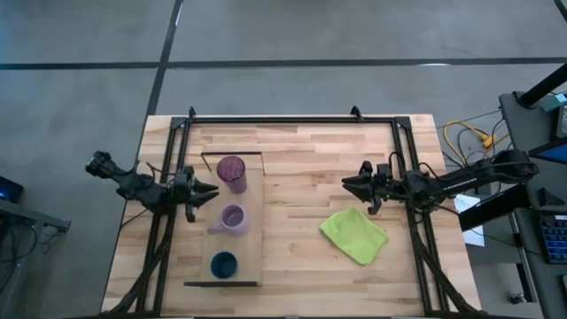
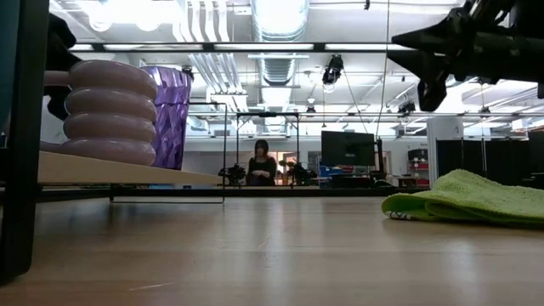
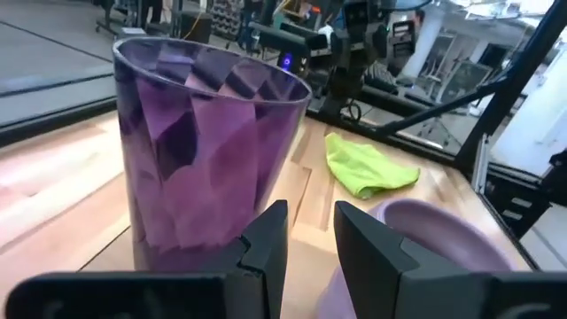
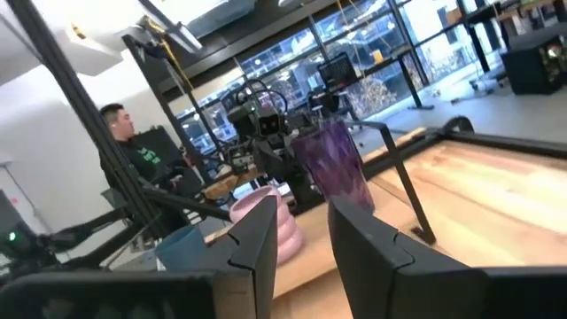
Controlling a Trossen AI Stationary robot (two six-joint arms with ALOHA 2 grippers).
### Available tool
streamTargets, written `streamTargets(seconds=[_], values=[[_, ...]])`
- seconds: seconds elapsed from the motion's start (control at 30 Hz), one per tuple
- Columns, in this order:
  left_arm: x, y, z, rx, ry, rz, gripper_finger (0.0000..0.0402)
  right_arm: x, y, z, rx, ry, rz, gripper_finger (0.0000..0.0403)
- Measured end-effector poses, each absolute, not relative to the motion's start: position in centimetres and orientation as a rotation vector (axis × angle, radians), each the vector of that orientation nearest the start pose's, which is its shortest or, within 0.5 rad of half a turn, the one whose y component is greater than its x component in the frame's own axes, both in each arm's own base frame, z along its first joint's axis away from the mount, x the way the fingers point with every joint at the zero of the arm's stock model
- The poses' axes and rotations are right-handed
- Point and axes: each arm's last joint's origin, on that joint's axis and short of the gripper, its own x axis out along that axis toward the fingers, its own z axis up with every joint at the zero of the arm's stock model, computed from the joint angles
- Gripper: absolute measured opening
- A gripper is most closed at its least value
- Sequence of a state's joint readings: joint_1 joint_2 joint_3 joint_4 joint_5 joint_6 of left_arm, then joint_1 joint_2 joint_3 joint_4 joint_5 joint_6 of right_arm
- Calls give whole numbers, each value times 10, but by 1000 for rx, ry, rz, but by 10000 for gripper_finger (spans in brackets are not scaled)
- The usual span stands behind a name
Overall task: Stack small to large cups/mugs on shelf
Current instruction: Return to Home Position
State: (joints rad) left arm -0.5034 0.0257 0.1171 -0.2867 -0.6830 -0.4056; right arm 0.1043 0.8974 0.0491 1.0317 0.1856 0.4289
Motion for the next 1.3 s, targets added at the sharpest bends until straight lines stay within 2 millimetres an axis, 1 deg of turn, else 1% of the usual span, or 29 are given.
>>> streamTargets(seconds=[0.07,0.3,0.4,0.53,0.73,0.83,0.97,1.13,1.2,1.3], values=[[83,-25,171,-300,115,207,82,155,10,180,479,-191,-58,98],[84,-25,172,-242,102,202,82,154,8,177,499,-188,-121,98],[84,-25,171,-241,105,202,82,154,9,175,450,-169,-129,98],[84,-25,171,-240,105,202,82,155,9,169,362,-96,-147,98],[85,-26,170,-231,118,204,82,155,9,161,336,-23,-157,98],[85,-26,170,-197,124,203,82,155,9,159,287,3,-153,98],[84,-26,171,-140,135,196,82,155,9,162,255,-13,-150,98],[83,-25,182,-160,102,192,82,152,11,169,253,-56,-75,98],[82,-25,183,-160,103,193,82,150,11,172,230,-72,-42,98],[82,-24,184,-165,95,192,82,147,11,172,205,-61,-40,98]])
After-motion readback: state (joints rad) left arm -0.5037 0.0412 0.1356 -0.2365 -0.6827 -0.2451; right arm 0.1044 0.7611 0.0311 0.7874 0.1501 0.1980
